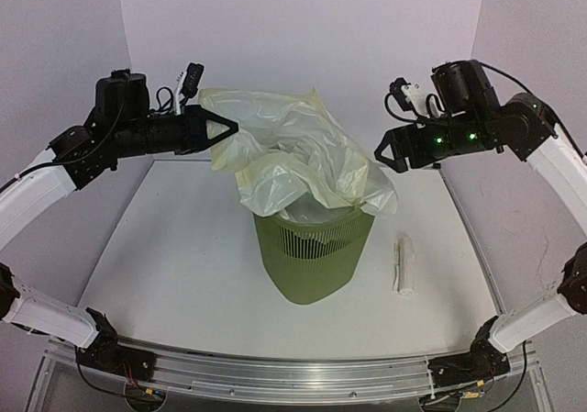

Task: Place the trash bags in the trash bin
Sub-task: Place the trash bag in the trash bin.

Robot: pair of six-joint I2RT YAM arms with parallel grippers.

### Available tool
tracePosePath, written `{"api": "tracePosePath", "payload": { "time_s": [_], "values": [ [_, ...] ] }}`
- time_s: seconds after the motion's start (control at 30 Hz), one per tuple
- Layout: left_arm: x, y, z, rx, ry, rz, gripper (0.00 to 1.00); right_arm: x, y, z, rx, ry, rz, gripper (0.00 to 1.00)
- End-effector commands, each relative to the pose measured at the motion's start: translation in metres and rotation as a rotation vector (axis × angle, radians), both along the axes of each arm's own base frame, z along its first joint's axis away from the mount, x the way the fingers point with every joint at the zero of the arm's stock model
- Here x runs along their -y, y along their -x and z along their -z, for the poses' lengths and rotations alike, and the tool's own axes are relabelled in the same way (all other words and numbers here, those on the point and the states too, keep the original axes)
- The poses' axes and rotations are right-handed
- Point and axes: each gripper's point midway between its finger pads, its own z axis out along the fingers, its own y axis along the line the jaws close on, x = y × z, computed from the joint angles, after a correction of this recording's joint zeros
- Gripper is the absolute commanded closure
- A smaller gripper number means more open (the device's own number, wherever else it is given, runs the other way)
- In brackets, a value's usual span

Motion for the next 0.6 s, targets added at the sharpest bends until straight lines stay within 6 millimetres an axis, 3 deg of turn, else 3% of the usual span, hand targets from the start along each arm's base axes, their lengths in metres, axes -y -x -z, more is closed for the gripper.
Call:
{"api": "tracePosePath", "payload": {
  "time_s": [0.0, 0.17, 0.4, 0.57],
  "values": [
    [-0.004, -0.002, -0.002, 0.027, 0.005, -0.028, 1.0, 0.016, 0.025, 0.017, -0.113, -0.048, 0.052, 0.22],
    [-0.006, -0.002, -0.004, 0.035, 0.003, -0.035, 1.0, -0.001, 0.059, 0.026, -0.271, -0.175, -0.047, 0.33],
    [-0.008, -0.004, -0.002, 0.041, -0.005, -0.045, 1.0, -0.015, 0.059, 0.048, -0.382, -0.161, -0.053, 0.43],
    [-0.009, -0.002, -0.002, 0.045, -0.004, -0.046, 1.0, -0.015, 0.054, 0.058, -0.412, -0.127, -0.019, 0.43]
  ]
}}
